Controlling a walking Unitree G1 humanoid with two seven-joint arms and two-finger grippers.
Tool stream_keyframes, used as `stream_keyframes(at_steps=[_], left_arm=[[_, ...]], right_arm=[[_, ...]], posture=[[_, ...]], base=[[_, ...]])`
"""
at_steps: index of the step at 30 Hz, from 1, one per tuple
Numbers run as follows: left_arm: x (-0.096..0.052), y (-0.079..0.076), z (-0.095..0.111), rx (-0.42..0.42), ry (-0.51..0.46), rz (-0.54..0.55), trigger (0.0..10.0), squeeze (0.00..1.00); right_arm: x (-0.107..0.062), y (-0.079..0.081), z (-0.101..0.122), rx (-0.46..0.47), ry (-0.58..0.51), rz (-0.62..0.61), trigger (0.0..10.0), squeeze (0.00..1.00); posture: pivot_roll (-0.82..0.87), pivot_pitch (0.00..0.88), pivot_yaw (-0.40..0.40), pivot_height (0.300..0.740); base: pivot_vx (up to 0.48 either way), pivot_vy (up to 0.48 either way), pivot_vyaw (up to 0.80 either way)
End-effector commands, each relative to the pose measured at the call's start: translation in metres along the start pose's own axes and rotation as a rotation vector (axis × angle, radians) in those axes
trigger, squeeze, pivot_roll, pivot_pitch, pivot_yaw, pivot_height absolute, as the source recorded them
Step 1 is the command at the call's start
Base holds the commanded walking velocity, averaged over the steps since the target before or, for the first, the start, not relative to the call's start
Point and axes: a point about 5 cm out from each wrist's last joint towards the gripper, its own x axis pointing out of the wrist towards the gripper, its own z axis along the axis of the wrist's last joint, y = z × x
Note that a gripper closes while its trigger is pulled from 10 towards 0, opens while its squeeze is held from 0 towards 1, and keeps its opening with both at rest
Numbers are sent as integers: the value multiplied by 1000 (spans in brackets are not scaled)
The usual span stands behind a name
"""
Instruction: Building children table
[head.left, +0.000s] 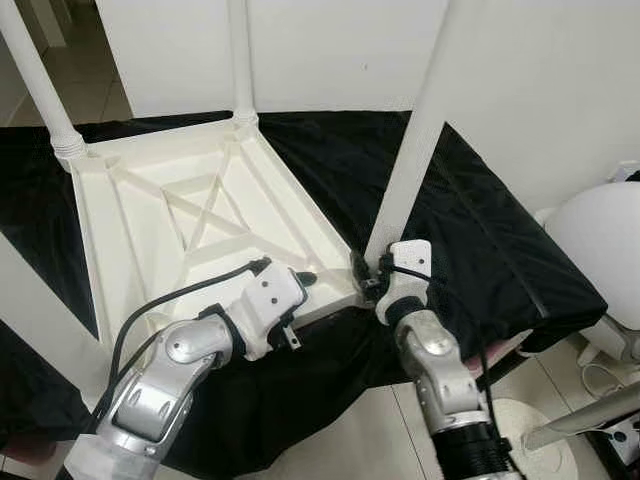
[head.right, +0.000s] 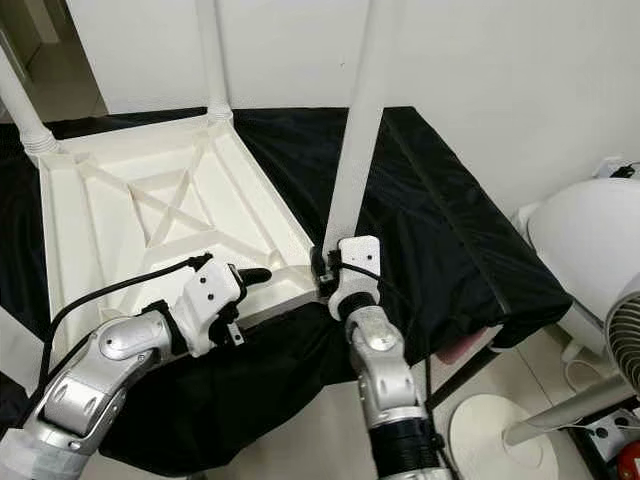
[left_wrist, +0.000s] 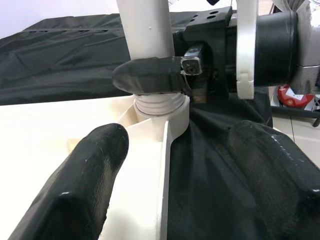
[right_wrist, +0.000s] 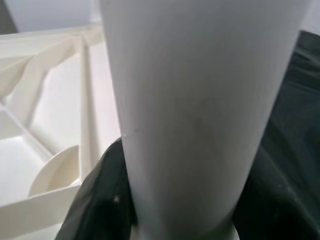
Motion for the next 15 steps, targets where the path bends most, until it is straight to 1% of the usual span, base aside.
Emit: stream_keyframes(at_steps=[1, 4, 5, 6, 10, 15], left_arm=[[0, 1, -1, 1, 1, 24, 10000, 0], [0, 1, -1, 5, 2, 24, 10000, 0], [-1, 1, -1, 5, 2, 27, 10000, 0], [-1, 2, -1, 5, 2, 28, 10000, 0], [-1, 2, -1, 8, 1, 30, 10000, 0], [-1, 1, -1, 13, 0, 32, 10000, 0]], right_arm=[[-4, 8, -3, 42, 19, -28, 10000, 0], [-5, 9, -2, 46, 23, -23, 10000, 0], [-6, 6, 0, 35, 21, -25, 10000, 914], [-7, 5, 0, 30, 18, -21, 10000, 1000], [-8, 0, 2, 42, 19, -22, 10000, 1000], [-9, -9, 4, 21, 28, 35, 10000, 1000]], posture=[[126, 47, -50, 740], [126, 48, -50, 740], [126, 49, -50, 740], [126, 49, -50, 740], [119, 57, -46, 740], [113, 64, -45, 740]], base=[[0, 0, 0], [0, 0, 0], [0, 0, 0], [0, 0, 0], [0, 0, 0], [0, 0, 0]])
